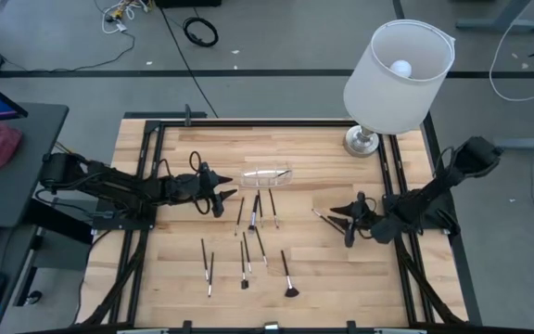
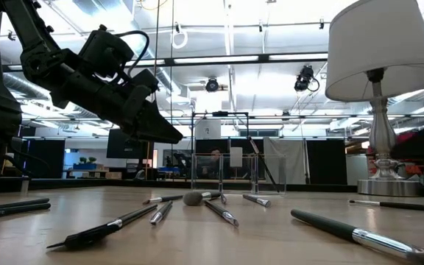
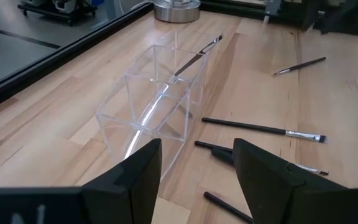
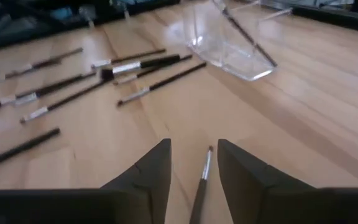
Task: Put items in baskets/containers
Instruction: Put the black eyeshadow brush into the transparent organizer
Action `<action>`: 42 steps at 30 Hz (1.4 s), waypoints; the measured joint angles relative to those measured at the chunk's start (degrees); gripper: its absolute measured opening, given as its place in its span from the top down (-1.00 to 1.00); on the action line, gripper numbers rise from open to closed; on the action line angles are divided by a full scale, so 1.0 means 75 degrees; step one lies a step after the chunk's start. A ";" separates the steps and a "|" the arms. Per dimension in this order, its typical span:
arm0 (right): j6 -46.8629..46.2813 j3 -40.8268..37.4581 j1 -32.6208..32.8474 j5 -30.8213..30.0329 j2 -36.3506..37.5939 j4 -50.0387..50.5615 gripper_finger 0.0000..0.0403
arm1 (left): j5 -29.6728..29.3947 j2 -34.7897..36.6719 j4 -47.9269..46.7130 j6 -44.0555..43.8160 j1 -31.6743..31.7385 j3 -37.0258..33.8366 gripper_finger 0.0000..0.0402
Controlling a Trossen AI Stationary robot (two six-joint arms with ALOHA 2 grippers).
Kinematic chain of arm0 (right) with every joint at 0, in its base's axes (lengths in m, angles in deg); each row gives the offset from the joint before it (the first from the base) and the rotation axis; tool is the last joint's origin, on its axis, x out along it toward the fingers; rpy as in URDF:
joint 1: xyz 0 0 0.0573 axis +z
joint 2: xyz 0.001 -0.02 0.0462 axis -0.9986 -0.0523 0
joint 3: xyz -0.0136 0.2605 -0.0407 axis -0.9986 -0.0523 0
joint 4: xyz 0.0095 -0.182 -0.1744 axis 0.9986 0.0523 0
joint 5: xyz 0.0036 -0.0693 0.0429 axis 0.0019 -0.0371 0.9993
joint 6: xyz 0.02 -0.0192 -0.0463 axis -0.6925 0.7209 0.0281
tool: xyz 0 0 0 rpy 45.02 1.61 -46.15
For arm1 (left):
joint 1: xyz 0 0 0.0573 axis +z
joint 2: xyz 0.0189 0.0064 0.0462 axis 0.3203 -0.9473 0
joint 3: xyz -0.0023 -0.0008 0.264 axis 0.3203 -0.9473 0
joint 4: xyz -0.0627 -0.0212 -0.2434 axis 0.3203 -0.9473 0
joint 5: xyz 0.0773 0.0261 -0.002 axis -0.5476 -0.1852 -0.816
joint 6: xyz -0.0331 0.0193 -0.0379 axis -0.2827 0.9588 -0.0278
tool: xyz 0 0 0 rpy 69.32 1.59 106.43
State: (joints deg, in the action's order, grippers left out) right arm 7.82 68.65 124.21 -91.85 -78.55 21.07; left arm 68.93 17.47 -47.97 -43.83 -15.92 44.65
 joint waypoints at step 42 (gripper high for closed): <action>-0.2144 0.1266 -0.0157 -0.0967 -0.5022 -0.0721 0.31 | -0.0010 -0.0003 0.0139 -0.0057 0.0000 0.0000 -0.02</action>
State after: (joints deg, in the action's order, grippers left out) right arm -8.27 78.15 123.03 -99.10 -116.22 15.66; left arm 68.85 17.45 -46.93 -44.26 -15.92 44.65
